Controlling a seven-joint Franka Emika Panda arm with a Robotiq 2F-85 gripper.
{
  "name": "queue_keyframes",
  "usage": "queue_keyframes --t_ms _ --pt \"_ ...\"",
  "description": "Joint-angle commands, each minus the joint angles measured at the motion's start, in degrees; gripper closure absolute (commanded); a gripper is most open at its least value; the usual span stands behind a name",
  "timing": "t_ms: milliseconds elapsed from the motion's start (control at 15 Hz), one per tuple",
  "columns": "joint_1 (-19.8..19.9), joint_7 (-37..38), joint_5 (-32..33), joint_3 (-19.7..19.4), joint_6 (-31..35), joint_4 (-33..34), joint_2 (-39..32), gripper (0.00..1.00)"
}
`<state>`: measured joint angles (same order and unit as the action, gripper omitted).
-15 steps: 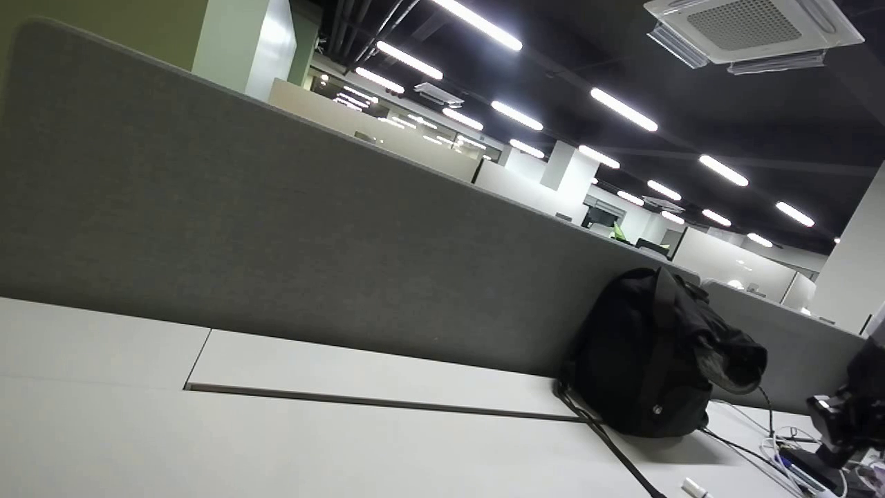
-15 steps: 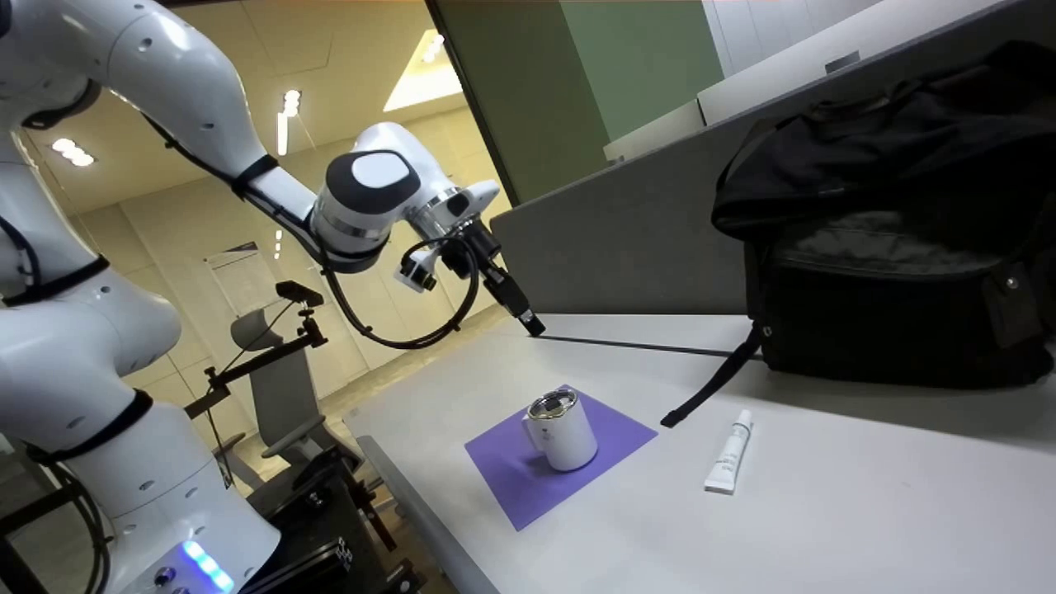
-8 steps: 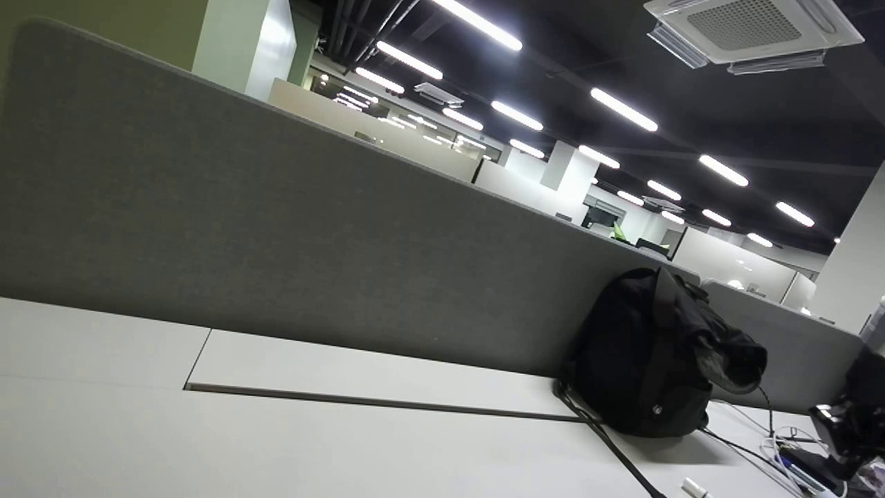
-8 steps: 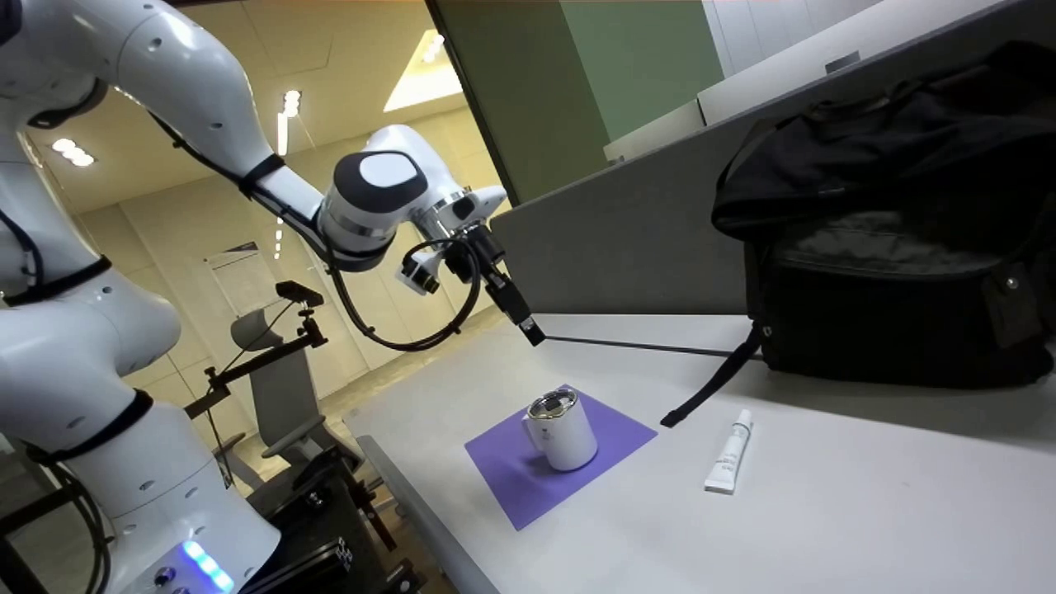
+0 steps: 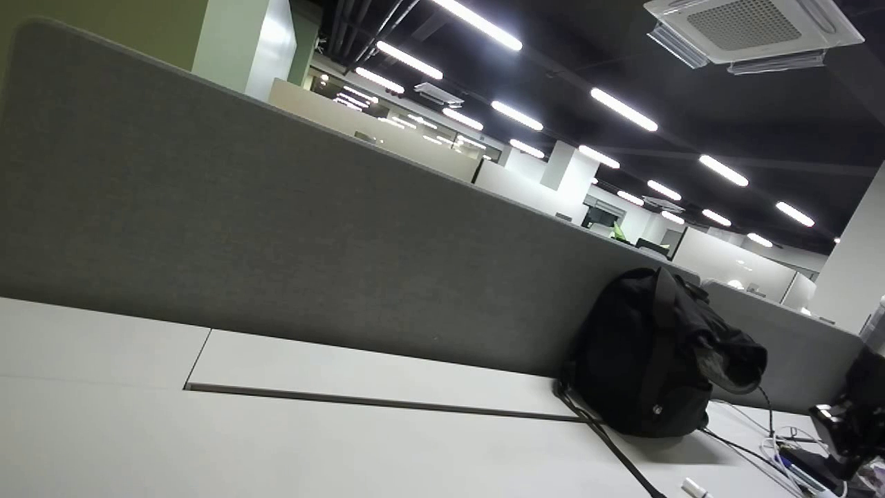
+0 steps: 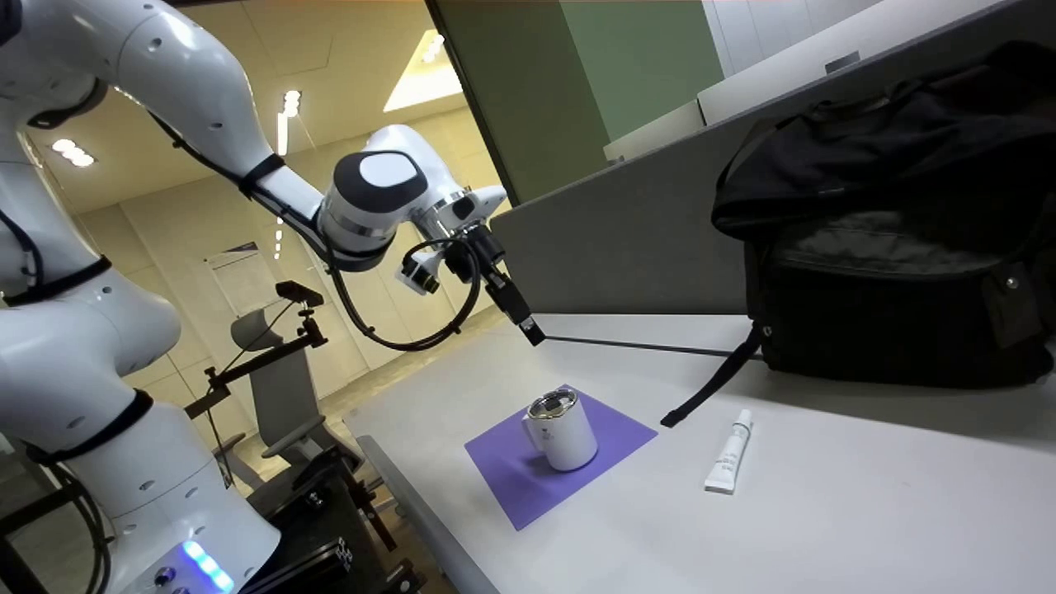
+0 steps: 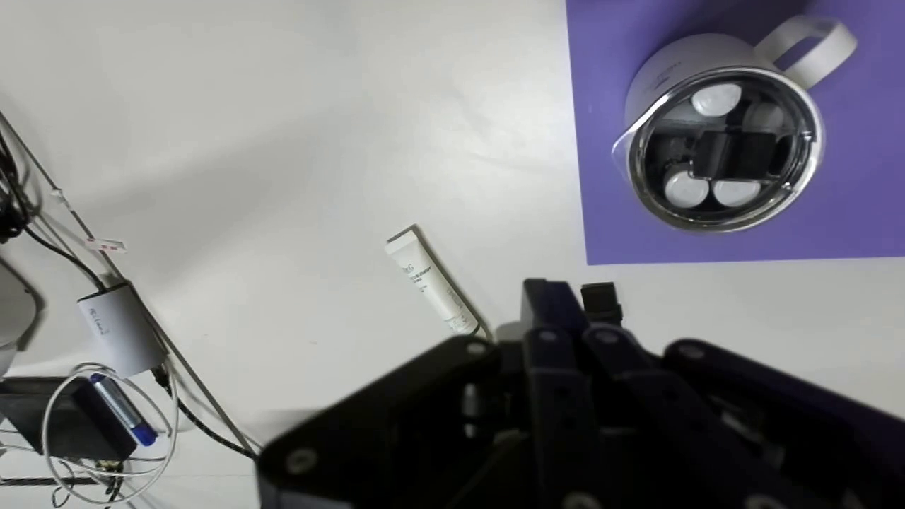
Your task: Remove the silver lid from the white mug
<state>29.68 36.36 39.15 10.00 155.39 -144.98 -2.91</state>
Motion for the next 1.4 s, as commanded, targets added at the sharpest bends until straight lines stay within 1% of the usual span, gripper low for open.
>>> queue_keyframes --t_ms 0,200,267,333,533,600,800,1067,1267,1333 --pt "-8.06 -0.86 -1.07 -7.99 0.11 -0.07 0.23 0.99" --pt "-8.06 -0.86 -1.07 -7.99 0.1 -0.07 0.23 0.99" --pt "-8.19 0.92 0.76 -8.13 0.44 0.65 -0.42 1.0" --pt "-9.26 0.48 0.1 -8.89 0.76 1.42 -1.71 1.0" --pt "-15.02 -0.36 -1.62 -13.35 1.17 2.95 -4.42 1.0" --pt "-16.81 -0.3 -1.88 -14.29 0.57 4.49 -6.94 1.0" --pt "-20.91 -2.2 -5.48 -16.68 -1.03 7.64 -12.37 1.0" --pt "-25.87 -5.29 -11.35 -19.85 -1.4 11.05 -18.1 1.0" --pt "-28.79 -7.71 -15.26 -21.9 -2.44 12.9 -20.38 1.0" --pt "-29.7 -8.34 -15.8 -22.81 -3.62 12.88 -20.0 1.0"
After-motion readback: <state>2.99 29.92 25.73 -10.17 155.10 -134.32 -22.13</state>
